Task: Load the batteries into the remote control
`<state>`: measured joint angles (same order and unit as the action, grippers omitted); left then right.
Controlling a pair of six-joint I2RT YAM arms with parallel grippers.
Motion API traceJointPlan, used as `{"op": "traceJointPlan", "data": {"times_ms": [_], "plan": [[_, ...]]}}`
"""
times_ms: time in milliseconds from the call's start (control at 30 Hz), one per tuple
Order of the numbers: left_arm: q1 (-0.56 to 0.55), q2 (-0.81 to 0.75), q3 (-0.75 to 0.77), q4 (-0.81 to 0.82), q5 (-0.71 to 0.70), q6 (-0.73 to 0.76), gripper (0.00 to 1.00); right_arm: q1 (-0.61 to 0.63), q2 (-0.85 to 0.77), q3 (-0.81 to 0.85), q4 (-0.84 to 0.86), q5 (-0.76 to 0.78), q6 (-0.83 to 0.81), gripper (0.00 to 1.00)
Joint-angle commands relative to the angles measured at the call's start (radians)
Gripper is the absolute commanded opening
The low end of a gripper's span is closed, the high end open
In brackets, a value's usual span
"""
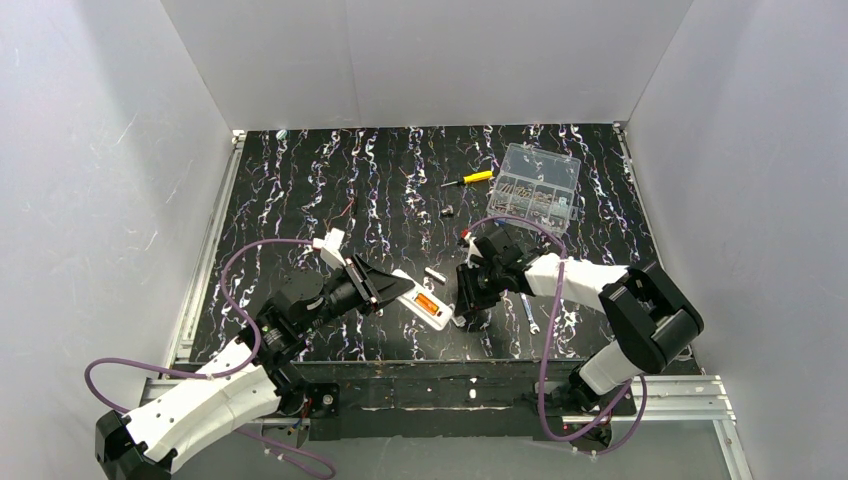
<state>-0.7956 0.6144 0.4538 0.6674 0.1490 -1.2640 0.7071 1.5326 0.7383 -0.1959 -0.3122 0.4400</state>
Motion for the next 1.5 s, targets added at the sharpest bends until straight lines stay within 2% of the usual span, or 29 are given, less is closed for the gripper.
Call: {"op": "traceJointPlan", "data": {"times_ms": [0,133,200,467,800,933,1200,1467], "plan": [[-0.002,-0.010,0.044,0.069,0.009,0.007,0.00,0.005,-0.051,0.031,-0.044,0.043,-0.036,0.43],[-0.003,-0.009,0.046,0.072,0.009,0.007,0.00,0.017,-0.106,0.034,-0.056,0.071,-0.058,0.60],[-0.004,-0.005,0.047,0.075,0.010,0.005,0.00,0.037,-0.127,0.040,-0.071,0.096,-0.069,0.64],[-0.002,0.005,0.056,0.087,0.017,0.004,0.00,0.204,-0.086,0.074,-0.117,0.283,-0.046,0.69],[-0.003,-0.016,0.062,0.066,0.016,0.008,0.00,0.294,-0.025,0.101,-0.161,0.497,-0.015,0.65],[-0.002,-0.016,0.063,0.067,0.016,0.006,0.00,0.298,-0.015,0.110,-0.165,0.509,-0.033,0.62],[-0.003,-0.015,0.062,0.072,0.017,0.006,0.00,0.327,0.014,0.135,-0.171,0.504,-0.063,0.50],[-0.002,-0.022,0.056,0.073,0.014,0.006,0.00,0.358,0.036,0.148,-0.192,0.519,-0.070,0.46]]}}
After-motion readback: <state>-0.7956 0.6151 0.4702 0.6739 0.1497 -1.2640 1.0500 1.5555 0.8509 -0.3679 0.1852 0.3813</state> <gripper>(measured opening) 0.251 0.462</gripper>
